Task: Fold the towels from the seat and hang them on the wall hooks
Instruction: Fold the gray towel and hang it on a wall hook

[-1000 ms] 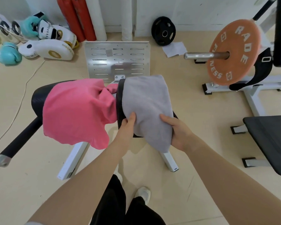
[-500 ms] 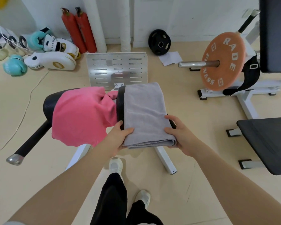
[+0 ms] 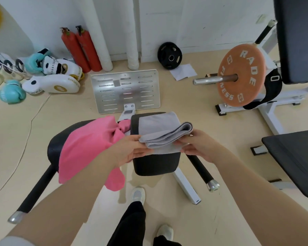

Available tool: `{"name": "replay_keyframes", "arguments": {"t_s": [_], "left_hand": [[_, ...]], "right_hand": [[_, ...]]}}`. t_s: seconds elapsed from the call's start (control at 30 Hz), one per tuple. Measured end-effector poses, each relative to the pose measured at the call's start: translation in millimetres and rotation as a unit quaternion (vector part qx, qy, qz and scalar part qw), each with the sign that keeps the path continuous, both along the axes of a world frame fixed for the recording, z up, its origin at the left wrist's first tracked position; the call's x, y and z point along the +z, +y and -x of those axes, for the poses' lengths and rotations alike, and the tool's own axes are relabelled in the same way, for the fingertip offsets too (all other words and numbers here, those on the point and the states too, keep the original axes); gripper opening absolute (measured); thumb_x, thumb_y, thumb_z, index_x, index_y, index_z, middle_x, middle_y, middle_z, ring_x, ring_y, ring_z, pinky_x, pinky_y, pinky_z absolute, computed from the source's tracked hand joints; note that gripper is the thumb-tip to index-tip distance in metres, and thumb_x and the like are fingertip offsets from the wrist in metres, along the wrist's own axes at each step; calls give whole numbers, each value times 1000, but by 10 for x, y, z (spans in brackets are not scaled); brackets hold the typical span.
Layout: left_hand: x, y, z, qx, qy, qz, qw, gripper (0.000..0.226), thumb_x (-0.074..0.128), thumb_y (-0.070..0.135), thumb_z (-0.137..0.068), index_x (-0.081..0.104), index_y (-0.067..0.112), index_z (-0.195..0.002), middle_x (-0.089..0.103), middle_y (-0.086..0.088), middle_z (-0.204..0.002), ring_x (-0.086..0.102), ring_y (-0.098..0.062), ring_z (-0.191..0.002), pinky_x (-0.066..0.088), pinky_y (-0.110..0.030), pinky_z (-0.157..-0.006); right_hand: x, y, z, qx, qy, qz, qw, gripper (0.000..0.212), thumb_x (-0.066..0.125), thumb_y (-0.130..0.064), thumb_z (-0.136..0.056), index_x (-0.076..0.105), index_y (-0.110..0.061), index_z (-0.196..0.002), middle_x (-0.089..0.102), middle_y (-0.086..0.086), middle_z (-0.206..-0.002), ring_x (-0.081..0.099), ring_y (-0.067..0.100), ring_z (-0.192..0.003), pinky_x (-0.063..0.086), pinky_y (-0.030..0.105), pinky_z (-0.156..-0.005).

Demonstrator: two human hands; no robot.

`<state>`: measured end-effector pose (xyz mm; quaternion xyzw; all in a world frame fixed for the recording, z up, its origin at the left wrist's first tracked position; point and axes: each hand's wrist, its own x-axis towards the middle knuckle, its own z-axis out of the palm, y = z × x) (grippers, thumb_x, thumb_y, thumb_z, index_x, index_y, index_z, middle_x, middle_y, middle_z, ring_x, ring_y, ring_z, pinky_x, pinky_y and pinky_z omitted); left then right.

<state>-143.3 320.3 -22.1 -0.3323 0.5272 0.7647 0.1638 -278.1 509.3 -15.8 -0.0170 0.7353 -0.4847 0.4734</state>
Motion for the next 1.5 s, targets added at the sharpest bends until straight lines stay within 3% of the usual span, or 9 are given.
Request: {"name": "replay_keyframes", "arguments": {"t_s": [0.13, 0.23, 0.43, 0.73, 0.83, 0.97, 1.1, 1.3, 1.5], "left_hand": [[-98, -243, 272, -44, -81, 127, 988, 15, 57, 23, -91, 57, 13, -79, 46, 1, -56, 39, -10, -46, 32, -19, -45], [-123, -361, 445, -53, -30, 218, 974, 22, 64, 29, -86, 66, 8, -90, 56, 3, -68, 46, -9, -60, 37, -20, -57], [-223, -526, 807, -24, 14, 227, 973, 21, 59, 30, -88, 59, 15, -102, 68, -9, -104, 65, -26, -98, 53, -48, -89], [-571, -565, 1120, -48, -122, 296, 946, 34, 32, 30, -99, 52, 3, -101, 56, -13, -73, 56, -26, -63, 51, -32, -59], [-554, -645, 1158, -43, -188, 255, 948, 38, 35, 24, -96, 47, -6, -117, 53, -11, -66, 54, -24, -55, 45, -24, -41], [-439, -652, 1208, -229, -61, 555, 797, 59, 46, 25, -89, 22, 8, -140, 50, -16, -126, 50, -33, -113, 43, -38, -90], [-484, -515, 1363, -379, 142, 532, 743, 55, 35, 31, -99, 16, 16, -148, 12, -6, -157, 14, -23, -144, 11, -34, -115], [-725, -421, 1284, -428, -18, 530, 732, 69, 20, 60, -93, 20, 16, -147, 33, -16, -147, 33, -33, -133, 26, -43, -109], [-662, -450, 1308, -405, -101, 510, 752, 72, 16, 60, -93, 37, 7, -137, 41, -14, -142, 36, -32, -130, 29, -45, -106]], "right_hand": [[-97, -313, 194, 109, 259, -202, 938, 38, 58, -40, -86, 51, -9, -65, 48, 3, -67, 44, 20, -63, 33, 27, -54], [-161, -487, 317, 90, 326, -151, 929, 34, 58, -31, -88, 59, -1, -74, 48, 3, -91, 47, 19, -81, 32, 28, -63], [-365, -714, 527, 11, 189, -145, 971, 34, 40, -31, -96, 52, 0, -102, 52, 7, -91, 46, 23, -84, 35, 31, -73], [-544, -948, 769, 42, 240, -242, 939, 28, 36, -34, -98, 44, -8, -90, 47, 1, -73, 47, 27, -79, 32, 32, -69], [-536, -1024, 727, 104, 258, -308, 910, 41, 32, -43, -97, 47, -9, -112, 55, 12, -101, 51, 32, -93, 39, 35, -77], [-520, -992, 626, 75, 218, -249, 941, 53, 30, -42, -99, 29, -10, -141, 38, 13, -142, 37, 31, -129, 30, 40, -103], [-476, -896, 648, 45, 151, -247, 956, 40, 30, -34, -100, 46, -7, -125, 54, 16, -125, 49, 28, -105, 33, 32, -83], [-444, -843, 563, 138, 154, -311, 928, 51, 39, -44, -96, 41, -7, -130, 53, 16, -127, 50, 32, -112, 34, 33, -86], [-311, -629, 434, -81, -12, -265, 961, 49, 60, -48, -83, 49, -4, -102, 52, 7, -86, 58, 24, -74, 54, 34, -78]]}}
